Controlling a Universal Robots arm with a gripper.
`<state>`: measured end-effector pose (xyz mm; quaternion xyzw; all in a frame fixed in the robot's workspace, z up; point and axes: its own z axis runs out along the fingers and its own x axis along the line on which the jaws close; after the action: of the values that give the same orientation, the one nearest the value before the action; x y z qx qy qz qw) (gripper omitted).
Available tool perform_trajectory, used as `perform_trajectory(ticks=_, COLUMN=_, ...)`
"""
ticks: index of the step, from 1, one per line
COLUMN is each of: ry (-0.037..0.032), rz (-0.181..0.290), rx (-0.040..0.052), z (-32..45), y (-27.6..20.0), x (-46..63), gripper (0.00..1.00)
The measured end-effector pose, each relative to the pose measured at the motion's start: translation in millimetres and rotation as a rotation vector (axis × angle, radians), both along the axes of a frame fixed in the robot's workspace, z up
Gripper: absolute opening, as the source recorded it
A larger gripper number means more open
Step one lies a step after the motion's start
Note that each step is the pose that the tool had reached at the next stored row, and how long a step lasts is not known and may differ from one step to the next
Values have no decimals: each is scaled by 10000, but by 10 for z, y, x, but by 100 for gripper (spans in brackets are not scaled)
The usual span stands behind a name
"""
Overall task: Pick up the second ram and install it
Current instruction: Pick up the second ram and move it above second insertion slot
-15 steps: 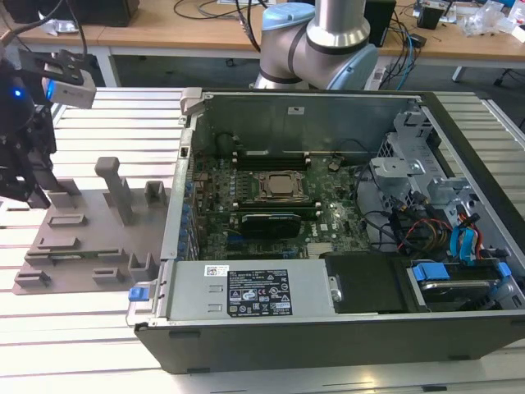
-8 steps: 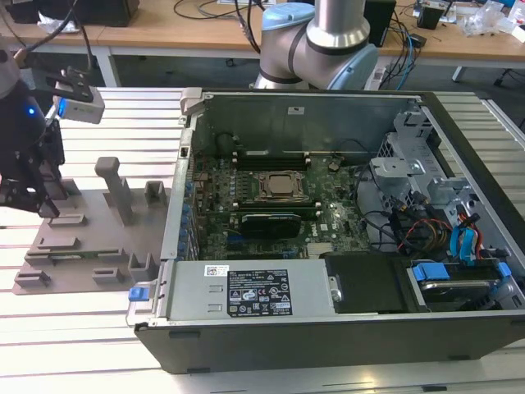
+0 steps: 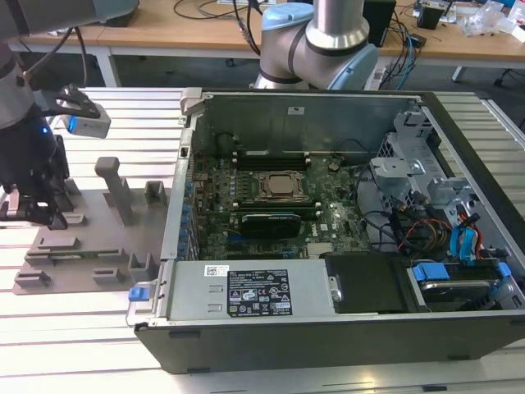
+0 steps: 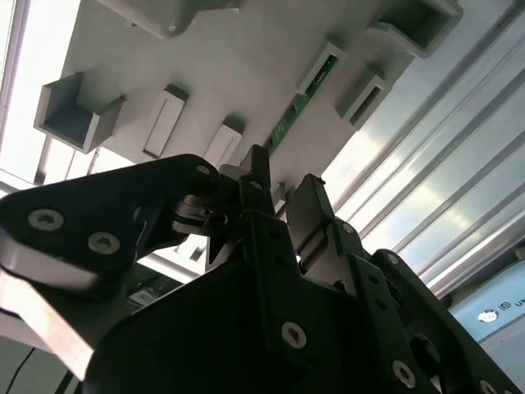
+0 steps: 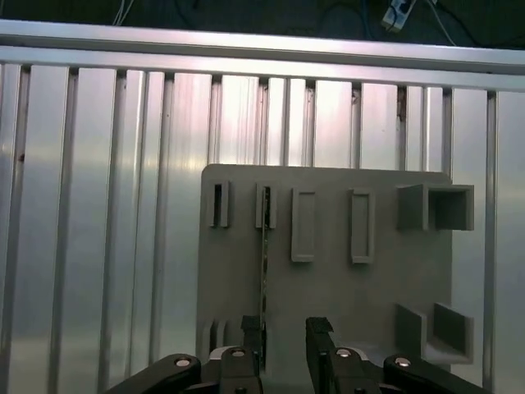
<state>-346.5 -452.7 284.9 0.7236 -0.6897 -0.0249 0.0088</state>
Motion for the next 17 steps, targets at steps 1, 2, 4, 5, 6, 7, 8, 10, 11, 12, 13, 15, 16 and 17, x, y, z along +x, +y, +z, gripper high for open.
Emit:
perform_trajectory(ticks=1, ry=0, rz=16, rx=0, z=-23, y=0, x=0, gripper=36)
perform_trajectory(ticks=2, ry=0, rz=36, rx=0, z=-58, y=0, x=0, gripper=36)
perform_trajectory(ticks=4, ry=1, rz=46, rx=0, z=-115, y=0, x=0, gripper=36)
perform_trajectory(ticks=5, ry=0, rz=48, rx=0, z=-130, y=0, x=0, gripper=36)
perform_trajectory(ticks=6, ry=0, rz=53, rx=0, z=-155, y=0, x=0, gripper=36)
perform_trajectory(ticks=7, ry=0, rz=59, rx=0, z=-182, y=-1, x=-1, gripper=36)
perform_trajectory(ticks=8, ry=0, rz=64, rx=0, z=-199, y=-1, x=-1, gripper=36)
perform_trajectory(ticks=10, ry=0, rz=76, rx=0, z=-293, y=-12, x=-5, gripper=36)
perform_trajectory(ticks=11, ry=0, rz=84, rx=0, z=-334, y=-15, x=-10, gripper=36)
perform_trajectory(ticks=12, ry=1, rz=88, rx=-1, z=-378, y=-19, x=-18, gripper=36)
perform_trajectory(ticks=13, ry=0, rz=94, rx=0, z=-433, y=-30, x=-36, gripper=36)
perform_trajectory(ticks=15, ry=1, rz=96, rx=0, z=-497, y=-31, x=-58, gripper=36)
perform_trajectory(ticks=16, ry=1, rz=96, rx=-1, z=-545, y=-32, x=-75, gripper=36)
perform_trajectory(ticks=17, ry=1, rz=100, rx=0, z=-592, y=-40, x=-87, gripper=36)
